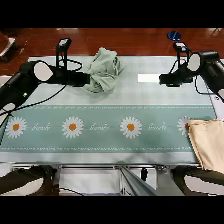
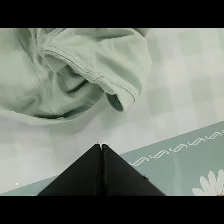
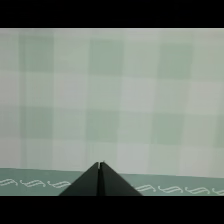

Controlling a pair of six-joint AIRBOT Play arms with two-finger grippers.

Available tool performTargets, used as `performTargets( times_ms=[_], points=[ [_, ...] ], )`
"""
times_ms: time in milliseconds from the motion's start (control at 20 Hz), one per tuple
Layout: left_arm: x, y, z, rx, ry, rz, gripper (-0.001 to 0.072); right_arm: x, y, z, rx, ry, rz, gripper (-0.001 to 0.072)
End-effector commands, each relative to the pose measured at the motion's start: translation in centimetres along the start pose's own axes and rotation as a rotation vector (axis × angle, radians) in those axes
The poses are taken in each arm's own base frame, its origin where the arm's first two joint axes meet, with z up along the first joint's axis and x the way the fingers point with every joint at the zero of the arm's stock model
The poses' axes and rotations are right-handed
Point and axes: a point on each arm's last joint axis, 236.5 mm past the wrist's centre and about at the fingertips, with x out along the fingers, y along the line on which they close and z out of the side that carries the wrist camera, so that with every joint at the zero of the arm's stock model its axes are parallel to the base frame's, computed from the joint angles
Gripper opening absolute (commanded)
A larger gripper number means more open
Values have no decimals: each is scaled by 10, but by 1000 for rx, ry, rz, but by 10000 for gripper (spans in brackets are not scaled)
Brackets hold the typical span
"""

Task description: Fold the shirts.

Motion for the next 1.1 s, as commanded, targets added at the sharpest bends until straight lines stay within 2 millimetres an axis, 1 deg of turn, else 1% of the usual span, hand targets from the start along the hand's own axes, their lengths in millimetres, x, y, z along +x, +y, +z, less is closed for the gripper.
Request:
performTargets(
  times_ms=[0,650,750,800,850,900,950,1000,1050],
  points=[
    [0,0,0,0,1,1,20,0,0,0,-1,1,0,17],
    [0,0,0,0,1,1,20,0,0,0,-1,0,1,17],
    [0,0,1,0,-6,1,20,0,1,4,0,-19,3,17],
    [1,1,13,5,-57,2,20,0,2,9,0,-40,6,17],
    [2,3,30,0,-125,5,25,0,2,14,0,-59,9,17],
    [2,4,50,1,-214,8,105,0,2,18,-2,-76,8,18],
    [-1,7,77,10,-328,14,356,0,3,21,-2,-88,10,21],
    [-5,9,102,17,-441,22,505,1,3,24,-1,-99,12,148],
    [-7,11,121,22,-516,27,507,3,4,24,-3,-98,12,419]
  ],
)
